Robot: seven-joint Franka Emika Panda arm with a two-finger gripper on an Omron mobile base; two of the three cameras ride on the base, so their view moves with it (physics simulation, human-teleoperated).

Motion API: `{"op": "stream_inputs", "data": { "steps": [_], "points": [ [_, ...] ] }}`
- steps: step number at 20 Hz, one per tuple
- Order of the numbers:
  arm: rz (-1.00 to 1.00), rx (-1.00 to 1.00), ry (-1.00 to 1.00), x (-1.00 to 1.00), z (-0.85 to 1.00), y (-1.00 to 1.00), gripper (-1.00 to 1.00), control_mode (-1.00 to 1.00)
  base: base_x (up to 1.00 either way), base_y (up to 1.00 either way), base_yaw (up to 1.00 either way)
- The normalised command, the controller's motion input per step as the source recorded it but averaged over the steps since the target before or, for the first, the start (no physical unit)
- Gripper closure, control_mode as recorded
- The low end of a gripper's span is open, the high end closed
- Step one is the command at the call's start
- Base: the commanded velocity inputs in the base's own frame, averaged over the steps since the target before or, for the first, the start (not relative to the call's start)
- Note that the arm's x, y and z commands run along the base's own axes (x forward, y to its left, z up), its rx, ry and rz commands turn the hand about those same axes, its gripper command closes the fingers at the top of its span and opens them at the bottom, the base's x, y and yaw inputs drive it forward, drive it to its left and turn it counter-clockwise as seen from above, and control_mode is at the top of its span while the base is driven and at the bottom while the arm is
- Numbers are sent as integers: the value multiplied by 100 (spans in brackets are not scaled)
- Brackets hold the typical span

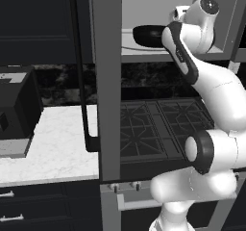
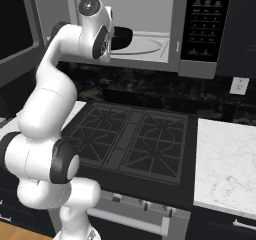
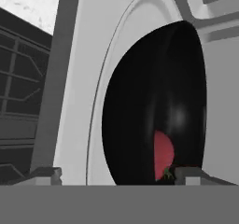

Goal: Pick the tomato from the sink and place it in the bowl. Then pick the bowl and place it in the microwave. Then close the microwave door and press the start button.

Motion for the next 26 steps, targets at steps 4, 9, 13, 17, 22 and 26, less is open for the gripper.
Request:
{"op": "stream_inputs", "data": {
  "steps": [4,9,13,17,22,26],
  "points": [
    [0,-7,-36,-68,6,2,-100,-100,0,0,0],
    [0,-5,-22,-95,0,1,-100,-100,0,0,0],
    [0,-11,-23,-94,-12,-1,-100,-100,0,0,0],
    [-13,-27,-26,-90,-1,-13,-100,-100,0,0,0],
    [-23,-35,2,-28,-6,-26,-100,-100,0,0,0],
    [-25,-42,13,-8,-24,-23,-100,-100,0,0,0]
  ]
}}
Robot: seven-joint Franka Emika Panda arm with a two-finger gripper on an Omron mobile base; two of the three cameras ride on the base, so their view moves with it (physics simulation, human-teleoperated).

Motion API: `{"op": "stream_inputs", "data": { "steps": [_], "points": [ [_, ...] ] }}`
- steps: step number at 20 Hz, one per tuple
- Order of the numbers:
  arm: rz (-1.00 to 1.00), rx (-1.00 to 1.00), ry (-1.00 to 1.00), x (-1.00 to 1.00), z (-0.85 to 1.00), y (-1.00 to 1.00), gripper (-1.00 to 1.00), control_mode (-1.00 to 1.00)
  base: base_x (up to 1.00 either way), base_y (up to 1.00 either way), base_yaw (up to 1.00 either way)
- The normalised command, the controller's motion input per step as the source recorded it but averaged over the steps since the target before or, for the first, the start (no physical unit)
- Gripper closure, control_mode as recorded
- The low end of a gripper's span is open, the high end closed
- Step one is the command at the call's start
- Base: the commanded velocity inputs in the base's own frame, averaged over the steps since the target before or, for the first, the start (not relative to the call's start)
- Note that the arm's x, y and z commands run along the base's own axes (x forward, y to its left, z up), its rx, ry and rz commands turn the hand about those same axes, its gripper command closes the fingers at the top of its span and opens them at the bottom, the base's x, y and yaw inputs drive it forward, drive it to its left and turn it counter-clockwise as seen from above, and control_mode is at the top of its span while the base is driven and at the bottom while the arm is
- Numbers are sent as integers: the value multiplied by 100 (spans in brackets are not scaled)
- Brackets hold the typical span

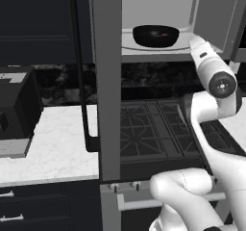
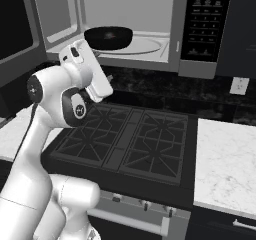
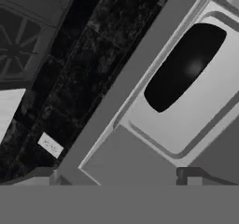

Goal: Pick the tomato from the sink and place it in the bowl. Then pick the bowl and place it in the microwave. Then close the microwave door and press the start button.

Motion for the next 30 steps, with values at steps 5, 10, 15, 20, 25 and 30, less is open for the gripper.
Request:
{"op": "stream_inputs", "data": {
  "steps": [5,10,15,20,25,30],
  "points": [
    [-20,-36,5,-15,-38,-15,-100,-100,0,0,0],
    [-9,-40,0,-17,-44,0,-100,-100,0,0,0],
    [-14,-44,-1,-31,-40,45,-100,-100,0,0,0],
    [-15,-39,0,-19,-37,65,-100,-100,0,0,0],
    [-14,-25,3,-2,-22,66,-100,-100,0,0,0],
    [-12,-17,2,0,-34,43,-100,-100,0,0,0]
  ]
}}
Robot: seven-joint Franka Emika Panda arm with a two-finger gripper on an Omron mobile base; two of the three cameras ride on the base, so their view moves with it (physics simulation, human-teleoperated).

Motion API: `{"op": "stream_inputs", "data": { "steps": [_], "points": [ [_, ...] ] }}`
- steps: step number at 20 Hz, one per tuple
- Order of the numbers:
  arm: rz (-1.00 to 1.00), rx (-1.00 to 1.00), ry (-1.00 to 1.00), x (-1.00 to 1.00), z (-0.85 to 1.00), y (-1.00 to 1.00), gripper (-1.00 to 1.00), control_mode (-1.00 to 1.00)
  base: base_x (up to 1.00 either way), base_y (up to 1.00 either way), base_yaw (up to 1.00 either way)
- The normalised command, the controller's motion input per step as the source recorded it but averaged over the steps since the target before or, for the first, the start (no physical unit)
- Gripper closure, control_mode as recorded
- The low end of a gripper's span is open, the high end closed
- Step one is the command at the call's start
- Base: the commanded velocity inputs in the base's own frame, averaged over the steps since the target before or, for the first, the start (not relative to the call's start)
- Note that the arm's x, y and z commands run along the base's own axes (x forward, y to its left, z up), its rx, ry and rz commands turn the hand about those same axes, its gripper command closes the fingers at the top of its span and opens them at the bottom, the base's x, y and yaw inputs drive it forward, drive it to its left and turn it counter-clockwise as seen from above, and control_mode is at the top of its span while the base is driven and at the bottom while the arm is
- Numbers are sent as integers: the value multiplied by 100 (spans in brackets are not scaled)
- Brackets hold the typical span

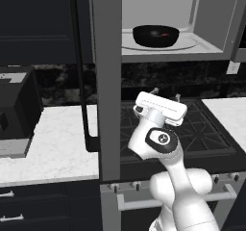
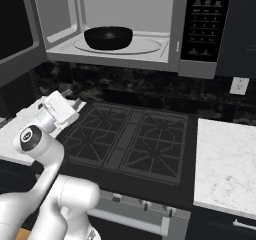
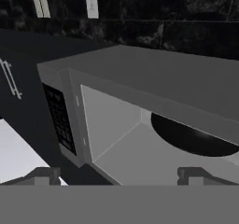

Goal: Pick the tomato from the sink and place it in the bowl. Then pick the bowl and place it in the microwave. Then close the microwave door and press the start button.

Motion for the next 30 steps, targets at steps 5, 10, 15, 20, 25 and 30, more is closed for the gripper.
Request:
{"op": "stream_inputs", "data": {
  "steps": [5,10,15,20,25,30],
  "points": [
    [-9,-1,1,0,0,69,-100,-100,0,0,0],
    [-5,0,0,1,-1,75,-100,-100,0,0,0],
    [-5,-4,0,3,-16,65,-100,-100,0,0,0],
    [-8,-11,0,20,-37,64,-100,-100,0,0,0],
    [-10,-8,0,27,-13,66,-100,-100,0,0,0],
    [-16,-7,0,6,0,70,-100,-100,0,0,0]
  ]
}}
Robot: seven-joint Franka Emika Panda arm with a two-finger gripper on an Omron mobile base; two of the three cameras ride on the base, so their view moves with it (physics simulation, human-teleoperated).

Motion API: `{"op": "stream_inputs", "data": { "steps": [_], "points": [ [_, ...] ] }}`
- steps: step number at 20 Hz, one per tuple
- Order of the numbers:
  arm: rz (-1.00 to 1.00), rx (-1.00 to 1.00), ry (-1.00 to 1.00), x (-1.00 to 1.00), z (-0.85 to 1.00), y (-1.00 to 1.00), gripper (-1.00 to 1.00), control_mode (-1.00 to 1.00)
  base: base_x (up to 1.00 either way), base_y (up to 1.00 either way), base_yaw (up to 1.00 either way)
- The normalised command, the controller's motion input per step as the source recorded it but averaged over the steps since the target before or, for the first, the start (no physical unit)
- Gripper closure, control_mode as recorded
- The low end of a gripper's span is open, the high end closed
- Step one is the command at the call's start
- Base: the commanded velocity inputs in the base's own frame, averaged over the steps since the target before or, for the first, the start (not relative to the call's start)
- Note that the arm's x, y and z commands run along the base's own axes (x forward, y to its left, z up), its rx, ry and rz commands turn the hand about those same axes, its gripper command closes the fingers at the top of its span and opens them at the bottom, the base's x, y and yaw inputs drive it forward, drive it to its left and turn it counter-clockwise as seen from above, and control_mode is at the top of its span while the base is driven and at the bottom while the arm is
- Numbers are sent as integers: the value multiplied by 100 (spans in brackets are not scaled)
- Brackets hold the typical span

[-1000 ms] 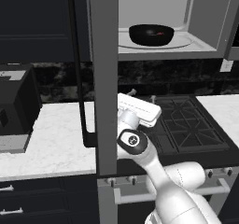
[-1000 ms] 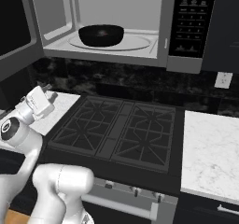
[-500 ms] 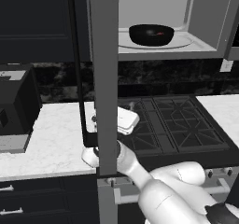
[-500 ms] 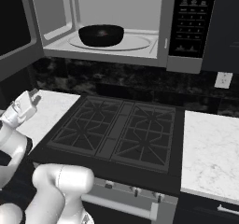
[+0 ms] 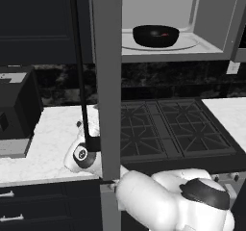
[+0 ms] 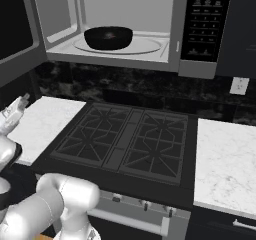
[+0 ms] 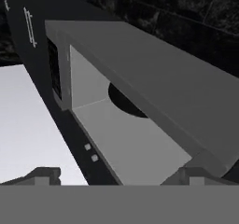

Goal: Pick the tomato from the sink and place it in the bowl. Then pick the bowl and place it in the microwave. Then close the microwave door and press the start button.

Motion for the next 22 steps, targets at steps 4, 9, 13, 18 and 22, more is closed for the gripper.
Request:
{"op": "stream_inputs", "data": {
  "steps": [4,9,13,18,22],
  "points": [
    [-24,-5,-1,-4,2,63,-100,-100,0,0,0],
    [-25,-3,-9,-23,17,35,-100,-100,0,0,0],
    [-8,-5,-18,-47,4,28,-100,-100,0,0,0],
    [-2,-7,-30,-25,28,31,-100,-100,0,0,0],
    [-6,-2,-14,-11,32,34,-100,-100,0,0,0]
  ]
}}
